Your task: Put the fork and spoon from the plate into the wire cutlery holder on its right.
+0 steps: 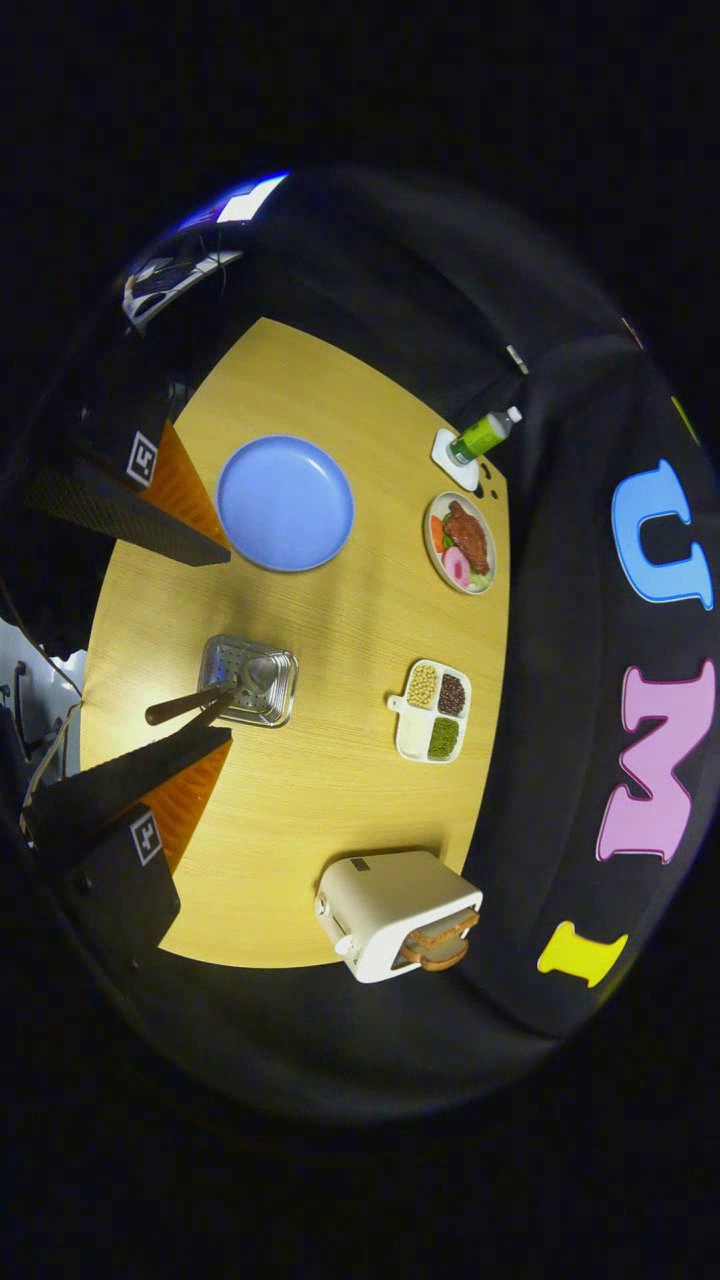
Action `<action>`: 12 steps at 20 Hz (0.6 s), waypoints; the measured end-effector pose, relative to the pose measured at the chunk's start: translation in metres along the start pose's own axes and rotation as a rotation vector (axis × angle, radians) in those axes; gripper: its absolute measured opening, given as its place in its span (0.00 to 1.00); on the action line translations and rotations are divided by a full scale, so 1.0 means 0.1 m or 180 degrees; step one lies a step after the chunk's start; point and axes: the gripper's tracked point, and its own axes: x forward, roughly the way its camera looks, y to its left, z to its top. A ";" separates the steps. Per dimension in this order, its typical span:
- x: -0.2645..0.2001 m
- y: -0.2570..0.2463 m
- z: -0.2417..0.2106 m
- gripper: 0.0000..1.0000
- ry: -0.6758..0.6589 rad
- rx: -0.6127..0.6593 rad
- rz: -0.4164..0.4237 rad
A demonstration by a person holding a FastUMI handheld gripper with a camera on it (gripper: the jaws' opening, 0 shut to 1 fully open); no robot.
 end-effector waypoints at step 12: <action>-0.89 0.02 0.35 1.00 -0.1163 -0.0049 -0.0058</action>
